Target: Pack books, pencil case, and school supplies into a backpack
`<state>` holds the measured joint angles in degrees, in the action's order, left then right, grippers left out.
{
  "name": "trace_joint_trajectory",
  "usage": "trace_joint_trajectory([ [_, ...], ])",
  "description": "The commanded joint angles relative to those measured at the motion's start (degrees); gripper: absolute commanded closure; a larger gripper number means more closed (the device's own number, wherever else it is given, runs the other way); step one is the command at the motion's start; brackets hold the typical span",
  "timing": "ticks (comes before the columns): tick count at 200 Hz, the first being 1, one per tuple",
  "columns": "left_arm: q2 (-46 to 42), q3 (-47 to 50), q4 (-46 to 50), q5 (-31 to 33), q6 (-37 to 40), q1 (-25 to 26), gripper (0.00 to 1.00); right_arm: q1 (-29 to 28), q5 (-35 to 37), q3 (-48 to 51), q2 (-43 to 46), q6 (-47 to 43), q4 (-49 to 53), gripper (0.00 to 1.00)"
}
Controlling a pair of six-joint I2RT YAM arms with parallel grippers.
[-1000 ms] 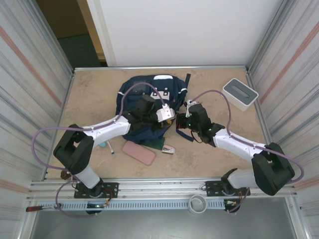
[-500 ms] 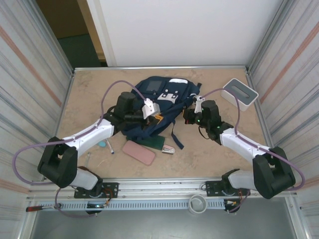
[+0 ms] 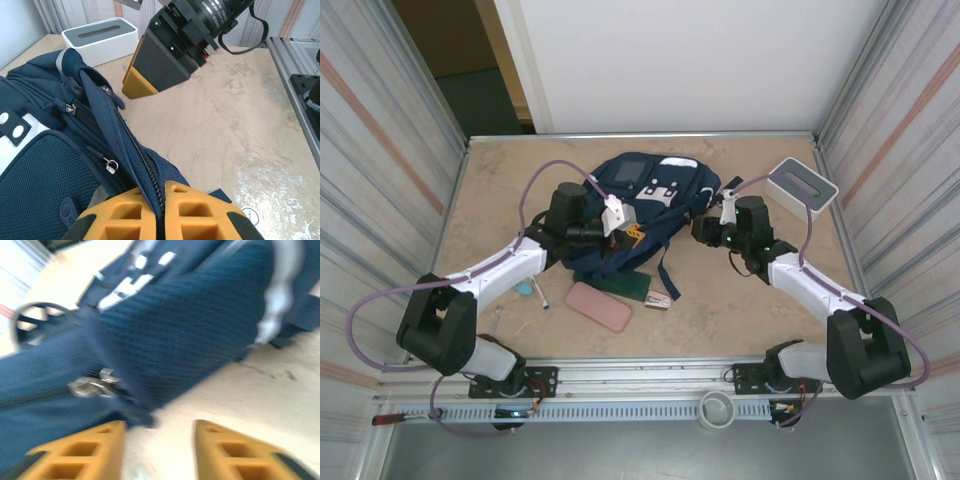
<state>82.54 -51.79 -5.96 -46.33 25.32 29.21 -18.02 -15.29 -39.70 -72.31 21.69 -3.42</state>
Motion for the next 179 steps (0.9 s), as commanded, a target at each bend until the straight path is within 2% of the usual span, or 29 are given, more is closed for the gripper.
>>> trace_joint_trajectory([
  [1, -0.07, -1.64, -5.11, -4.25, -0.85, -0.56, 1.00, 4.69, -5.48, -3.84, 3.23, -0.46, 8.61, 0.41],
  [12, 0.48, -1.82, -5.29, -4.45, -0.98, -0.56, 1.00, 8.14, -8.64, -5.21, 2.73, 3.66, 10.10, 0.33],
  [26, 1.03, -2.16, -5.43, -4.76, -1.32, -0.56, 1.00, 11.92, -11.86, -6.85, 0.52, 10.27, 11.06, 0.18],
  [36, 1.28, -2.34, -5.38, -4.96, -1.51, -0.48, 1.00, 13.36, -13.31, -7.94, -1.55, 14.42, 11.11, 0.13],
  [71, 1.91, -2.35, -5.04, -4.39, -1.28, -0.17, 1.00, 13.30, -12.48, -12.51, -8.67, 23.41, 8.94, 0.09],
  [110, 3.04, -3.14, -2.97, -3.00, 0.25, 1.01, 1.00, 10.63, -8.27, -19.52, -17.91, 25.05, 9.67, 0.09],
  [124, 3.47, -3.23, -2.31, -2.36, 0.94, 1.43, 1.00, 10.14, -9.95, -21.41, -21.59, 25.50, 7.97, 0.14],
  [134, 3.99, -3.39, -1.54, -1.77, 1.51, 1.68, 1.00, 9.85, -10.99, -22.82, -23.94, 25.52, 7.72, 0.21],
  [150, 4.72, -3.83, -0.26, -0.88, 2.29, 1.90, 1.00, 9.67, -10.91, -24.27, -26.41, 23.54, 8.84, 0.43],
  [159, 5.03, -3.98, -0.05, -0.44, 2.48, 1.90, 0.99, 9.82, -10.04, -23.84, -26.71, 22.88, 9.41, 0.49],
  [179, 5.35, -4.33, 0.66, 0.55, 3.36, 1.90, 0.97, 11.08, -9.41, -21.57, -25.08, 22.10, 8.99, 0.69],
])
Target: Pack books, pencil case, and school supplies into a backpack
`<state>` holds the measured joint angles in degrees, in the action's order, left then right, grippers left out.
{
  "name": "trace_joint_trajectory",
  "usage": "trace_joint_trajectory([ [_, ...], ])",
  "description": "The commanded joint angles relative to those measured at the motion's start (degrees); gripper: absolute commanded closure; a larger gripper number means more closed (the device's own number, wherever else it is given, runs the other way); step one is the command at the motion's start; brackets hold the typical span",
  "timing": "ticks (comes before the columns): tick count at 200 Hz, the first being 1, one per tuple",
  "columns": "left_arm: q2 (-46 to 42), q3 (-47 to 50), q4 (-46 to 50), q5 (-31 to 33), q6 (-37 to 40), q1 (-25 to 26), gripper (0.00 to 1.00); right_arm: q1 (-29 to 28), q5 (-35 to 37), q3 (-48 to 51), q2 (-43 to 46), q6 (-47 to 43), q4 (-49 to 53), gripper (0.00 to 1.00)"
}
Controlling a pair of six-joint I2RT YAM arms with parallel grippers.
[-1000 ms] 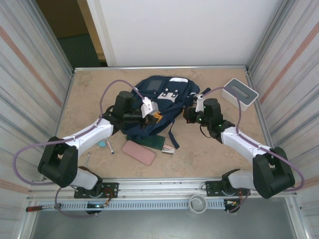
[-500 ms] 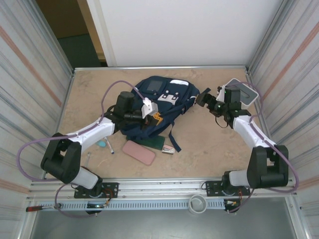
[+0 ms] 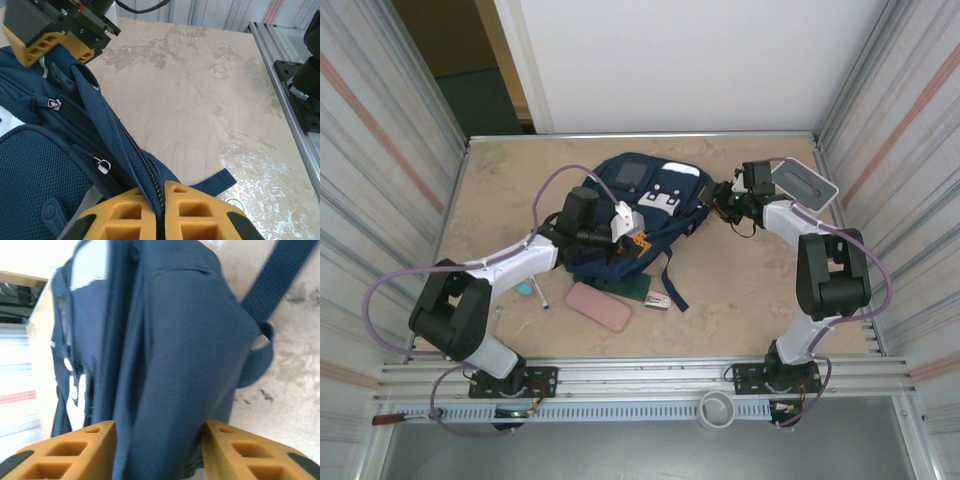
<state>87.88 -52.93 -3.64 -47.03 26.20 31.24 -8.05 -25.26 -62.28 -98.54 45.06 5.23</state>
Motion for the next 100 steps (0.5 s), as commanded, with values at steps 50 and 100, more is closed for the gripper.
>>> trace_joint_trajectory([
  [50, 1.13, -8.44, 0.92, 7.58, 4.65, -1.40, 0.97, 2.86, 1.59, 4.99, 10.99, -3.42, 1.28, 0.93],
  [100, 5.04, -15.88, 6.77, 14.49, 9.68, -4.22, 0.95, 1.62, 4.63, 12.13, 19.37, -2.32, 2.59, 1.00],
])
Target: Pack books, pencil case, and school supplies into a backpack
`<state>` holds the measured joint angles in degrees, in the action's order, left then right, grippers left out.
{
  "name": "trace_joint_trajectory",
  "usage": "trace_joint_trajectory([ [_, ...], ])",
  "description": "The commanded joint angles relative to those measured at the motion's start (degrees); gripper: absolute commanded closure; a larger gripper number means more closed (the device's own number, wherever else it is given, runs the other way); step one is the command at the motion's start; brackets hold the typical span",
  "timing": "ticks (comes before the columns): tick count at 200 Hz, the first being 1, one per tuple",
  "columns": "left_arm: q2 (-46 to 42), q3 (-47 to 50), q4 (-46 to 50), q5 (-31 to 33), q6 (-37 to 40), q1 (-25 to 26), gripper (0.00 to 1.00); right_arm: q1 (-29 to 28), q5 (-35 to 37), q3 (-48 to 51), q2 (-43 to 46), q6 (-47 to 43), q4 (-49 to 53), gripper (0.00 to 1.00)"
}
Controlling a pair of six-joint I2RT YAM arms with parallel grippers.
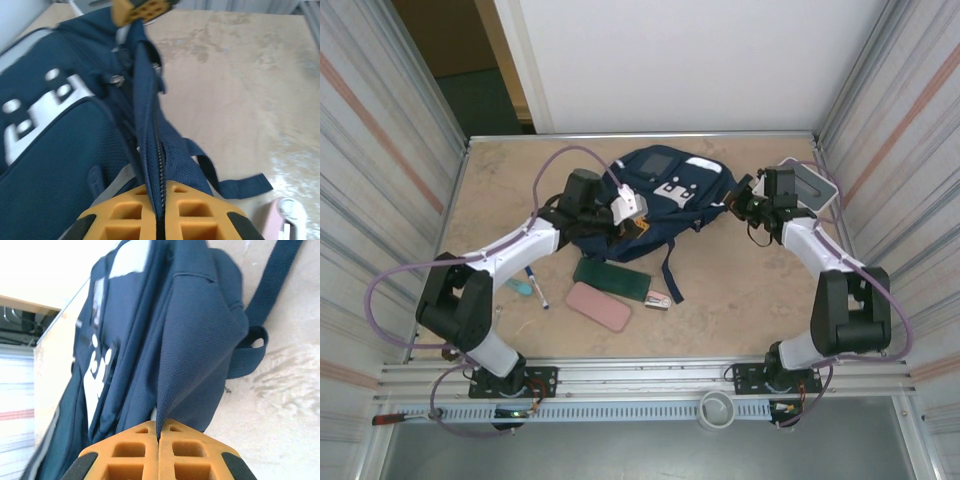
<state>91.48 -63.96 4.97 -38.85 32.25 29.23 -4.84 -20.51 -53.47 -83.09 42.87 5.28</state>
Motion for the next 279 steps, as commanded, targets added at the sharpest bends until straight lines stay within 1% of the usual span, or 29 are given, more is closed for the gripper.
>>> trace_joint_trajectory([
  [1, 1.51, -4.85, -1.78, 6.41, 3.70, -2.23, 0.95, -1.67, -0.04, 3.48, 4.04, -0.06, 2.54, 1.00],
  [14, 2.32, -4.79, -1.85, 8.20, 3.35, -3.19, 0.94, -3.26, 1.33, 5.92, 5.25, 1.05, 2.05, 1.00],
  [27, 2.95, -3.86, -2.64, 11.32, 1.94, -4.46, 0.93, -5.49, 3.05, 8.56, 6.62, 2.66, 0.96, 1.00],
  [38, 3.13, -2.11, -4.93, 14.17, -1.08, -5.91, 0.92, -7.92, 4.95, 10.29, 7.37, 4.04, -0.01, 1.00],
  [58, 2.28, 2.39, -10.18, 16.61, -6.84, -7.90, 0.88, -12.66, 8.19, 11.62, 7.37, 5.59, -0.96, 1.00],
  [75, 1.76, 5.68, -13.50, 16.94, -9.63, -8.13, 0.87, -16.75, 12.68, 11.97, 7.16, 5.91, -1.19, 1.00],
  [96, 3.05, 5.97, -11.53, 17.26, -12.82, -8.13, 0.83, -20.87, 15.75, 12.56, 5.62, 7.05, -2.66, 0.99],
  [115, 4.20, 5.78, -8.73, 18.79, -16.25, -8.14, 0.75, -24.01, 16.21, 13.27, 2.82, 8.64, -4.72, 0.97],
  [130, 3.42, 6.48, -7.38, 19.38, -18.77, -7.94, 0.63, -26.22, 15.32, 13.22, 0.26, 8.94, -5.54, 0.93],
  [139, 2.20, 7.36, -7.26, 20.66, -20.72, -7.80, 0.57, -26.97, 14.51, 12.79, -0.60, 8.07, -5.10, 0.90],
  [151, -0.54, 8.12, -5.98, 22.76, -23.80, -7.62, 0.50, -27.45, 14.19, 11.94, -0.26, 5.56, -3.51, 0.83],
  [160, -2.80, 8.68, -5.13, 23.84, -26.16, -7.60, 0.46, -27.57, 14.39, 11.24, 0.96, 2.78, -1.47, 0.76],
  [177, -7.26, 10.17, -4.46, 28.34, -31.19, -7.50, 0.41, -27.49, 16.93, 9.29, 4.65, -3.08, 3.94, 0.66],
  [182, -8.45, 10.67, -4.24, 29.53, -32.73, -7.45, 0.40, -27.39, 17.80, 8.89, 6.08, -4.59, 5.06, 0.63],
  [190, -10.16, 11.40, -3.96, 32.09, -35.67, -7.15, 0.35, -27.26, 19.13, 8.21, 8.07, -6.46, 6.60, 0.61],
  [204, -12.35, 11.67, -2.18, 36.29, -39.68, -6.06, 0.31, -26.38, 20.24, 7.78, 10.96, -8.09, 7.33, 0.57],
  [213, -13.05, 11.37, -1.03, 38.26, -41.54, -4.73, 0.31, -25.82, 20.10, 7.90, 12.06, -8.33, 6.33, 0.57],
  [223, -13.05, 10.78, -0.92, 38.72, -42.69, -2.59, 0.31, -25.25, 19.22, 8.35, 12.29, -8.18, 3.78, 0.57],
  [237, -11.33, 8.86, -0.80, 38.94, -44.14, 1.00, 0.30, -24.47, 16.80, 8.58, 10.29, -7.31, -0.17, 0.57],
  [243, -10.07, 7.74, -0.44, 40.62, -45.29, 2.78, 0.30, -23.99, 15.45, 8.41, 8.69, -7.11, -1.58, 0.58],
  [252, -7.77, 5.30, 1.23, 42.94, -46.91, 5.18, 0.31, -23.32, 14.19, 7.90, 5.93, -7.10, -3.08, 0.61],
  [279, -0.67, -1.31, 6.10, 45.09, -49.24, 10.32, 0.34, -20.49, 10.62, 8.55, -1.16, -6.33, -6.81, 0.73],
])
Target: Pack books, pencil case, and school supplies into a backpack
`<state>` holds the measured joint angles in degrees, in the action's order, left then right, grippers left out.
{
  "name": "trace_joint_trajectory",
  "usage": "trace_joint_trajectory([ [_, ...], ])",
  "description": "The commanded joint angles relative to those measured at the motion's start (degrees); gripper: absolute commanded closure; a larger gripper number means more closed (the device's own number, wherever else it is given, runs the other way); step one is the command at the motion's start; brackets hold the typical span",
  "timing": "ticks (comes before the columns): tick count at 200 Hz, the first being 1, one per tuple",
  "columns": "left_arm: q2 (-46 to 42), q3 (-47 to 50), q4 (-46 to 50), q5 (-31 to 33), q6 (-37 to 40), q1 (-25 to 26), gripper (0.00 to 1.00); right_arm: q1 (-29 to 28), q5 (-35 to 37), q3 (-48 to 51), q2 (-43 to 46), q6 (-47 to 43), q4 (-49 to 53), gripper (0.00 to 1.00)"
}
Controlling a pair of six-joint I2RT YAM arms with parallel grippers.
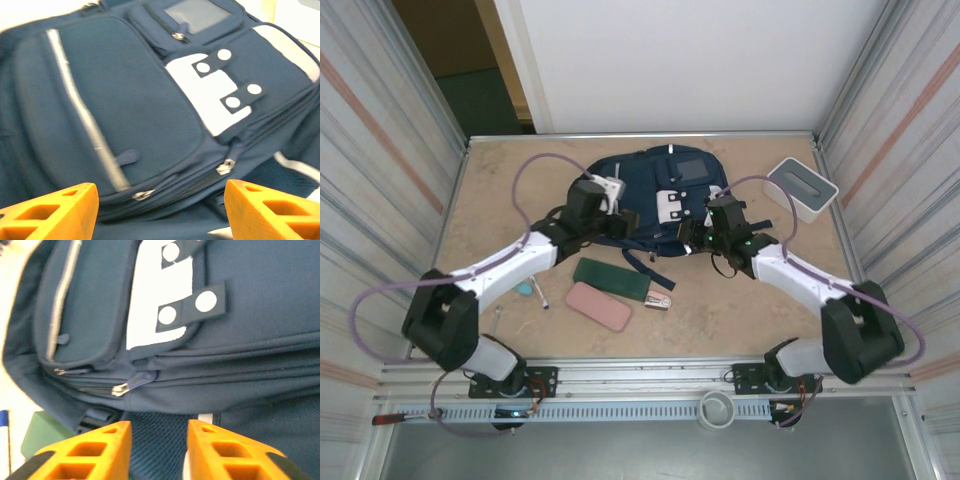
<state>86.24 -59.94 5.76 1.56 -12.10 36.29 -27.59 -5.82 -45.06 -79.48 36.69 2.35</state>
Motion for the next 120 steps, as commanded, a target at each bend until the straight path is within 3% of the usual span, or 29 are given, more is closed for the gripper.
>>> trace_joint_trajectory([
  [1, 4.74, -5.52, 5.36, 4.72, -4.92, 3.44, 0.34, 2.36, -4.22, 0.32, -4.96, -0.09, -4.12, 0.74],
  [41, 11.84, -10.84, 11.11, 8.90, -7.45, 7.57, 0.34, 2.37, -10.37, 7.94, -9.04, 5.44, -15.37, 0.84],
  [83, 20.02, -19.06, 19.45, 13.25, -6.66, 10.70, 0.36, -0.18, -10.50, 11.81, -11.01, 7.53, -21.55, 0.85],
  [120, 25.50, -25.00, 23.47, 17.78, -6.64, 11.17, 0.45, 0.78, -12.89, 12.51, -12.14, 7.96, -23.95, 0.85],
])
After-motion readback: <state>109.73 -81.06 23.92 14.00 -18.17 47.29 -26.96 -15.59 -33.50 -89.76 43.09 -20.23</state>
